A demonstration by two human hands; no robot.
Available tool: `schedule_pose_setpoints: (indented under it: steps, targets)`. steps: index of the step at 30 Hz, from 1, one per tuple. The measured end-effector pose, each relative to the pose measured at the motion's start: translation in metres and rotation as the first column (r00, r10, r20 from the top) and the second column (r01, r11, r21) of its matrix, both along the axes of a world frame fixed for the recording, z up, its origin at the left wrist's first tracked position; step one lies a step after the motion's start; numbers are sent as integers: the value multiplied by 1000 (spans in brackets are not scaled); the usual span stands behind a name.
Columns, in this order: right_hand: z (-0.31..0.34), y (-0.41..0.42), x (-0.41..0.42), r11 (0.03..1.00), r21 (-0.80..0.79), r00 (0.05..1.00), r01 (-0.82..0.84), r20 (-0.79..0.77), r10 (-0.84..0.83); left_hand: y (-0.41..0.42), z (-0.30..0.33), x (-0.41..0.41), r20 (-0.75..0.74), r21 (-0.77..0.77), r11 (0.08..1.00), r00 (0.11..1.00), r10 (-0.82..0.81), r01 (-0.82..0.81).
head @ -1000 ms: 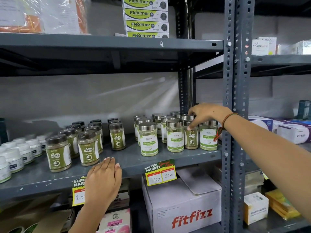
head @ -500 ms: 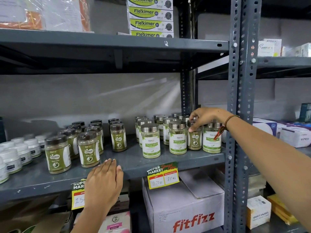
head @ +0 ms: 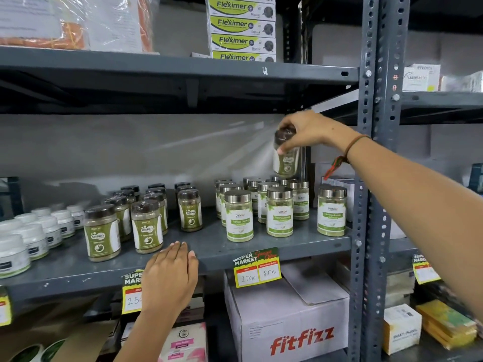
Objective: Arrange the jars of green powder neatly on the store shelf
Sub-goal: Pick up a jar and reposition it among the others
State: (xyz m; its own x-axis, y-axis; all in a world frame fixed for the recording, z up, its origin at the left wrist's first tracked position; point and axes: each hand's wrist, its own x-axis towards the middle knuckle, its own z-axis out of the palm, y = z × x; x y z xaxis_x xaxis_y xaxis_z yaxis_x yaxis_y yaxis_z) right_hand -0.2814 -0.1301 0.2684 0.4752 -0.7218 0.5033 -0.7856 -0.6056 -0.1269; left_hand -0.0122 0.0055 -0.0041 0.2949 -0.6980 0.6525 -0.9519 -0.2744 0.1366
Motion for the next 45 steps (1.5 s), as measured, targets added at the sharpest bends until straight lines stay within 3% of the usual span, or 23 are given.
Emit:
schedule_pose_setpoints:
  steps: [7,12,19,23,37,41,45]
  targets:
    - [-2,29,71,958,46,950,-282,152,272,0,0,1,12,-2,1000,1000,2,-2]
    - [-27,35,124,916,131,924,-380,105,369,-2,-1,2,17,-5,1000,1000,-6,6]
    - [-61,26,171,910,268,912,-315,-180,368,-3,-3,5,21,-25,1000,1000,-18,18]
    - [-76,16,189,902,342,901,-262,-247,355,-5,-4,7,25,-29,999,999,-25,25]
    - [-90,11,201,835,498,925,-236,-147,349,-8,-6,11,35,-43,998,999,-37,38]
    - [-91,15,196,864,442,928,-241,-156,339,-8,-6,11,34,-33,999,999,-39,41]
    - [-86,25,179,924,269,939,-273,-136,317,-6,-4,10,37,-23,999,998,-41,42]
